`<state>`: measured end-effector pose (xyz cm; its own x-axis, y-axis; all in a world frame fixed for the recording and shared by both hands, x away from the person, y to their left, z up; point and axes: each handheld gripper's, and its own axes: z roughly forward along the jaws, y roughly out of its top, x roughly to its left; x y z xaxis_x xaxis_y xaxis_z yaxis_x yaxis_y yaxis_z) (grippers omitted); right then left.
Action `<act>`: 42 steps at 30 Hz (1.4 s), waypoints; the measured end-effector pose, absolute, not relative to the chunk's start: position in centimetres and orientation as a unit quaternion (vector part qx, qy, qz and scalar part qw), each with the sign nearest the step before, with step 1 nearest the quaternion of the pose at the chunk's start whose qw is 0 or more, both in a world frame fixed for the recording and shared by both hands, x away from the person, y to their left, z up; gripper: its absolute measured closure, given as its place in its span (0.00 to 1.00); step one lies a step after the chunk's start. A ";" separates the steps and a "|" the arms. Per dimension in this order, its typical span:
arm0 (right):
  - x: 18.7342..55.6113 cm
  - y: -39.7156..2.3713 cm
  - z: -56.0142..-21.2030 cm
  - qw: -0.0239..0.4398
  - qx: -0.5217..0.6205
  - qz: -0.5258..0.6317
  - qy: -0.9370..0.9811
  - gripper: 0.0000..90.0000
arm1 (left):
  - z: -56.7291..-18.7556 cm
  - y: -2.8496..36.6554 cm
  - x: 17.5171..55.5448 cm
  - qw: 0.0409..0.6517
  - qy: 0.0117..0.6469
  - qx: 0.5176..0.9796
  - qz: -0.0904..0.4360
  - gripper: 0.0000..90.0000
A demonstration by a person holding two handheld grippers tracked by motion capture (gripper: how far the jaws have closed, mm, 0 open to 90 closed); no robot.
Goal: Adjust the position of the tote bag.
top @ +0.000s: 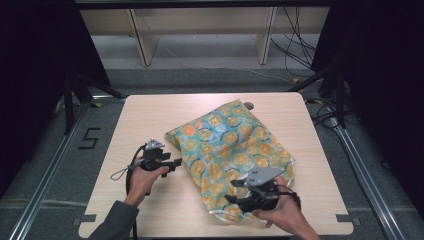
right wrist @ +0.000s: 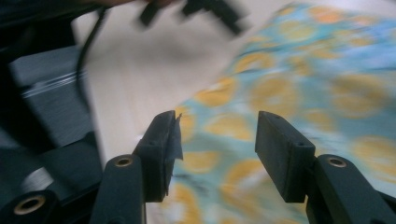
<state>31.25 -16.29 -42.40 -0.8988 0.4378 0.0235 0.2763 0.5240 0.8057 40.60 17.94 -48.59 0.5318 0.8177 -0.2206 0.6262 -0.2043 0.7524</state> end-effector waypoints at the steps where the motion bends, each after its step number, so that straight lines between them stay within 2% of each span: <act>1: 31.9 -18.0 -41.1 0.165 0.238 0.417 0.861 0.53 | -48.5 17.6 39.1 0.425 0.473 0.765 0.104 0.38; 3: 32.2 -18.4 -40.9 0.182 0.256 0.406 0.858 0.52 | -48.3 17.2 38.2 0.430 0.474 0.762 0.099 0.35; 5: 34.0 -20.4 -41.0 0.198 0.298 0.396 0.846 0.52 | -48.2 16.6 37.1 0.452 0.468 0.756 0.071 0.30; 8: 37.0 -23.7 -42.7 0.214 0.378 0.367 0.822 0.48 | -47.7 15.4 35.7 0.467 0.455 0.756 0.054 0.24; 10: 37.5 -24.4 -43.1 0.228 0.381 0.355 0.823 0.48 | -47.7 15.1 35.4 0.470 0.455 0.755 0.047 0.22; 15: 39.7 -27.0 -44.6 0.232 0.424 0.324 0.813 0.45 | -47.6 13.1 34.8 0.455 0.445 0.770 0.040 0.20; 16: 39.9 -27.3 -44.6 0.222 0.446 0.315 0.808 0.43 | -47.6 12.7 34.8 0.454 0.442 0.772 0.035 0.20; 17: 40.3 -27.8 -44.9 0.236 0.440 0.304 0.811 0.42 | -47.7 12.3 34.6 0.451 0.438 0.777 0.038 0.20; 19: 40.8 -28.6 -45.3 0.233 0.446 0.295 0.812 0.42 | -47.9 11.8 34.5 0.434 0.425 0.792 0.050 0.20; 23: 41.8 -29.4 -46.2 0.197 0.479 0.299 0.801 0.40 | -48.6 10.9 34.5 0.429 0.428 0.794 0.041 0.20; 25: 42.5 -29.6 -46.8 0.190 0.482 0.295 0.803 0.39 | -49.0 10.4 34.5 0.434 0.429 0.792 0.036 0.29; 26: 42.8 -29.8 -47.1 0.189 0.480 0.292 0.806 0.39 | -49.2 10.3 34.5 0.425 0.416 0.803 0.040 0.29; 29: 43.8 -30.1 -48.0 0.179 0.479 0.290 0.809 0.42 | -49.7 9.4 34.7 0.418 0.381 0.823 0.053 0.57; 30: 44.1 -30.1 -48.2 0.173 0.476 0.295 0.810 0.47 | -49.9 9.1 34.8 0.418 0.380 0.823 0.055 0.63; 32: 44.4 -30.4 -48.6 0.141 0.470 0.299 0.818 0.64 | -50.1 8.9 35.1 0.414 0.359 0.834 0.065 0.80; 35: 44.2 -30.3 -49.1 0.142 0.447 0.297 0.832 0.89 | -50.1 9.2 35.6 0.402 0.329 0.850 0.085 0.99; 36: 44.0 -30.1 -49.1 0.144 0.441 0.299 0.834 0.94 | -50.1 9.3 35.7 0.402 0.325 0.851 0.089 0.99; 37: 43.7 -29.8 -48.9 0.120 0.439 0.308 0.836 0.97 | -50.1 9.4 35.8 0.405 0.331 0.848 0.089 0.99; 40: 43.3 -29.4 -48.7 0.130 0.431 0.304 0.840 0.98 | -50.1 10.8 36.6 0.397 0.334 0.849 0.103 0.99; 42: 42.4 -28.5 -48.6 0.104 0.433 0.295 0.845 0.99 | -50.0 12.1 37.2 0.399 0.347 0.841 0.109 0.99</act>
